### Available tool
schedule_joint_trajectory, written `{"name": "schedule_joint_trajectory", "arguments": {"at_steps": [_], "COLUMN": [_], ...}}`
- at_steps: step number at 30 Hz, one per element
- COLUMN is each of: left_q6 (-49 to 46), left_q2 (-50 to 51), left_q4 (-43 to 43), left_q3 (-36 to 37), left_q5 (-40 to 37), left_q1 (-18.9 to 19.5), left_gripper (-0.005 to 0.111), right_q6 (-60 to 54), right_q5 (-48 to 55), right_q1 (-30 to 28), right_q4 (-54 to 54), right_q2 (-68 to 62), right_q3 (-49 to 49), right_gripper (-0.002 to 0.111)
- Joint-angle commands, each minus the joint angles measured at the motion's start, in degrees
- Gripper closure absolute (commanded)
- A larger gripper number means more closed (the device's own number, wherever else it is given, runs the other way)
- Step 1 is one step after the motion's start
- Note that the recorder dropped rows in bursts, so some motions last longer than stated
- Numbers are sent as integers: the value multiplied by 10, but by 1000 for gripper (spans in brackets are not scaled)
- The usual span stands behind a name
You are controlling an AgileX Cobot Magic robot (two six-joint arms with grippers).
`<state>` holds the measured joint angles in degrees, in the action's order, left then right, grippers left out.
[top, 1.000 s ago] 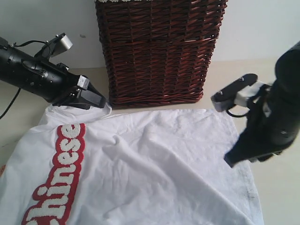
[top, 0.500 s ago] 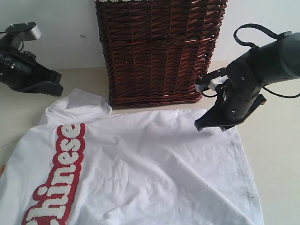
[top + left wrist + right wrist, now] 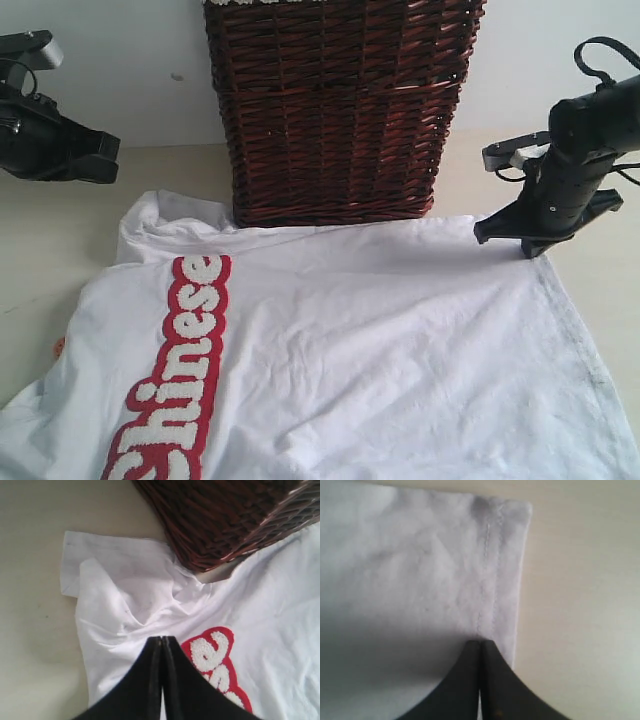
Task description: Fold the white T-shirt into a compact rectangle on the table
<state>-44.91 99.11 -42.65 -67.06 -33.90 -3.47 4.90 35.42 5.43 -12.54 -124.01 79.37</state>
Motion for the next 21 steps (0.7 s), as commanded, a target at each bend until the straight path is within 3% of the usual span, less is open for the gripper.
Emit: {"name": "schedule_joint_trajectory", "arguments": {"at_steps": [1, 3, 8, 11, 14, 18, 21], "left_q6": [-4, -24, -55, -24, 38, 62, 92], "left_q2": [-4, -4, -4, -4, -4, -5, -23], "left_q4": [-17, -17, -12, 27, 91, 129, 191], "left_q3": [-2, -2, -2, -2, -2, 4, 31], "left_q5": [-18, -26, -54, -80, -132, -250, -288], "left_q1": [-1, -9, -57, -85, -104, -141, -191], "left_gripper": [107, 105, 86, 87, 90, 75, 74], "right_q6": [-69, -111, -145, -149, -149, -149, -168], "right_q5": [24, 23, 30, 59, 100, 117, 88], "right_q1": [-4, -4, -4, -4, -4, -4, -4], "right_q4": [74, 125, 202, 195, 175, 180, 213], "right_q2": [9, 31, 115, 164, 208, 258, 292], "right_q3": [23, 23, 19, 19, 19, 5, -34], "right_gripper": [108, 108, 108, 108, 108, 108, 108]}}
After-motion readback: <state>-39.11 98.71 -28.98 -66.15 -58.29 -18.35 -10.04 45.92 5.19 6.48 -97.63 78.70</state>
